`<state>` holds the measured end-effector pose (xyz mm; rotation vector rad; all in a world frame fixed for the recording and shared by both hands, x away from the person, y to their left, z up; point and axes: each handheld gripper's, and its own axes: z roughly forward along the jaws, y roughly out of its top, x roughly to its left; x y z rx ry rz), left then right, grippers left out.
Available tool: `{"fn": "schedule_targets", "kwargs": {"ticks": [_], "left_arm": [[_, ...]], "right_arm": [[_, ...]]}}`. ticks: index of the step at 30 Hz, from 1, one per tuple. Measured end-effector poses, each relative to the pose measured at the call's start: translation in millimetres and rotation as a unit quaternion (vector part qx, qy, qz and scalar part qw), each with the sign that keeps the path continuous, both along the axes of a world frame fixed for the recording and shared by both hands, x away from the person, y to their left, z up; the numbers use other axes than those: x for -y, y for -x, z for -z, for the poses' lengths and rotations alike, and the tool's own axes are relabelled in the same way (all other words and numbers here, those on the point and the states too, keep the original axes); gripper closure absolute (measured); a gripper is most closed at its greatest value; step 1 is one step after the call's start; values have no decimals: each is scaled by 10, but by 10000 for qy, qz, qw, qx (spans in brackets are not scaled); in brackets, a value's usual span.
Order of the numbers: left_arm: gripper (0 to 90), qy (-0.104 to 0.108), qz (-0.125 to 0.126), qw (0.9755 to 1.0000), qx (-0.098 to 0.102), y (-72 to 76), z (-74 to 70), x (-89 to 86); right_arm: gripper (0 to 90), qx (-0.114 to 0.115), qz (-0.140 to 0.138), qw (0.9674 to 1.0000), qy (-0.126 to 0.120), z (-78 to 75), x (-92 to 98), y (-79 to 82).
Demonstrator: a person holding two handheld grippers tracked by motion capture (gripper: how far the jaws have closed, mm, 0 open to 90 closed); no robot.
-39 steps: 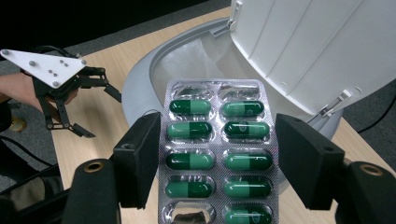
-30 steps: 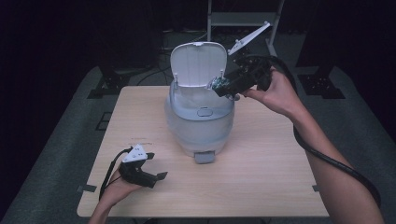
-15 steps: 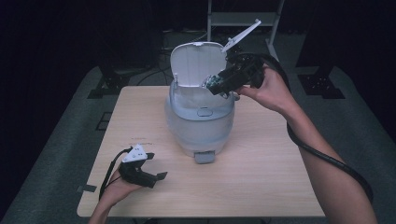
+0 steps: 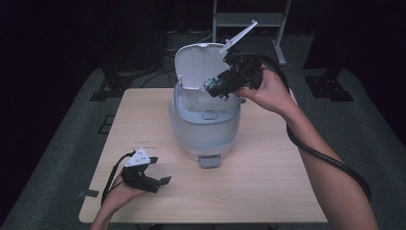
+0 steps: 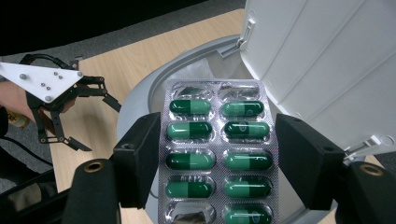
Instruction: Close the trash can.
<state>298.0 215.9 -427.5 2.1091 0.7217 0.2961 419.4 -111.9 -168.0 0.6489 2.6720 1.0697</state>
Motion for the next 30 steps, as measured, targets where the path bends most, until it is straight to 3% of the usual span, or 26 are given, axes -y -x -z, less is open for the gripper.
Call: {"fn": "schedule_targets", "kwargs": {"ticks": [30], "left_arm": [[87, 25, -16, 10000, -26, 5, 2, -12]], "right_arm": [[325, -177, -31, 9998, 63, 196, -227, -254]]}}
